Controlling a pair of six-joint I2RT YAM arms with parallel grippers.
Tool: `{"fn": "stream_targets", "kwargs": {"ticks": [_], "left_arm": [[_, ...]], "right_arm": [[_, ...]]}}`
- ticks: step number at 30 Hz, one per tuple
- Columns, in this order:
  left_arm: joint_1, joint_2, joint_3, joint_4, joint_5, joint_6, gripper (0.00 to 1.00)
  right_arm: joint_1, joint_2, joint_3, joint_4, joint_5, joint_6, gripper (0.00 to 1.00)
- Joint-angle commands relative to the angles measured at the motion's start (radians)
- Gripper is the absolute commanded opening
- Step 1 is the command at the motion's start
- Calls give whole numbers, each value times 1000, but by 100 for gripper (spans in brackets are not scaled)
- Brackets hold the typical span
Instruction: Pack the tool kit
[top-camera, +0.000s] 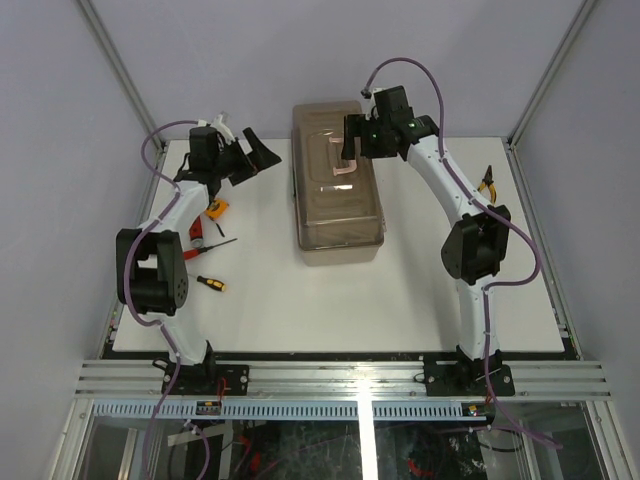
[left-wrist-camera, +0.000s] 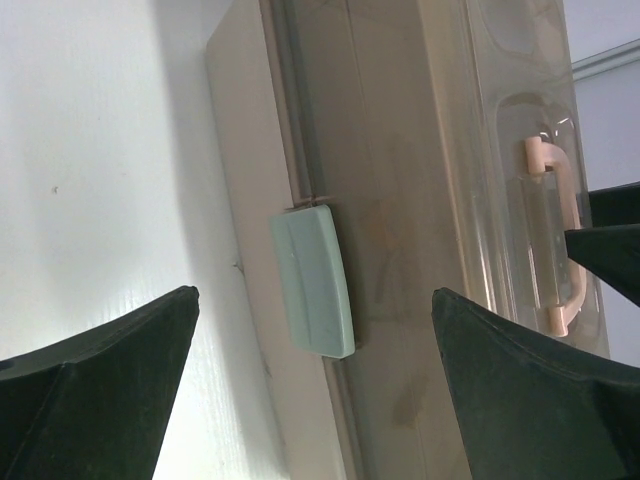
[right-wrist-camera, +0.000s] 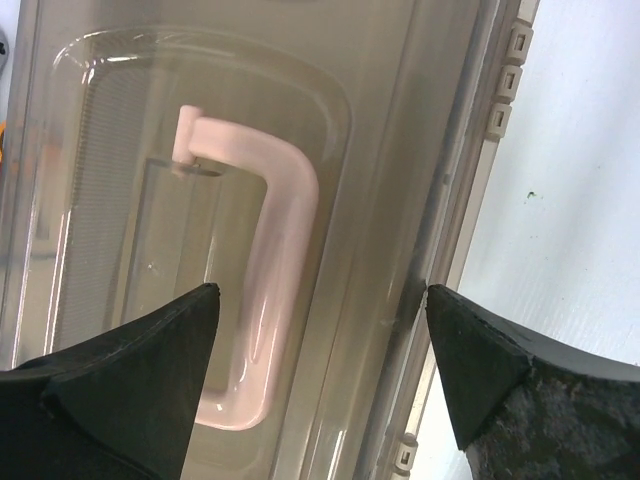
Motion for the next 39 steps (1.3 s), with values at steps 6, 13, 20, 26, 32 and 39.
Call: {"fn": "stream_targets", "kwargs": {"ticks": [6, 13, 20, 26, 32, 39], "left_arm": [[-57, 14, 86, 77, 65, -93, 100], [-115, 64, 130, 85, 107, -142, 100], [-172, 113, 113, 64, 87, -116, 100], [-203, 109, 79, 38, 81, -93, 100], [-239, 60, 3, 34, 78, -76, 100], [-292, -39, -148, 45, 73, -88, 100]], "right_arm": [[41, -12, -43, -1, 46, -30, 90], [51, -28, -100, 6, 54, -21, 88], [62, -68, -180, 20, 66, -11, 81], [69, -105, -266, 17, 80, -6, 72], [81, -155, -360, 31, 80, 1, 66], [106, -226, -484, 55, 71, 24, 64]]}}
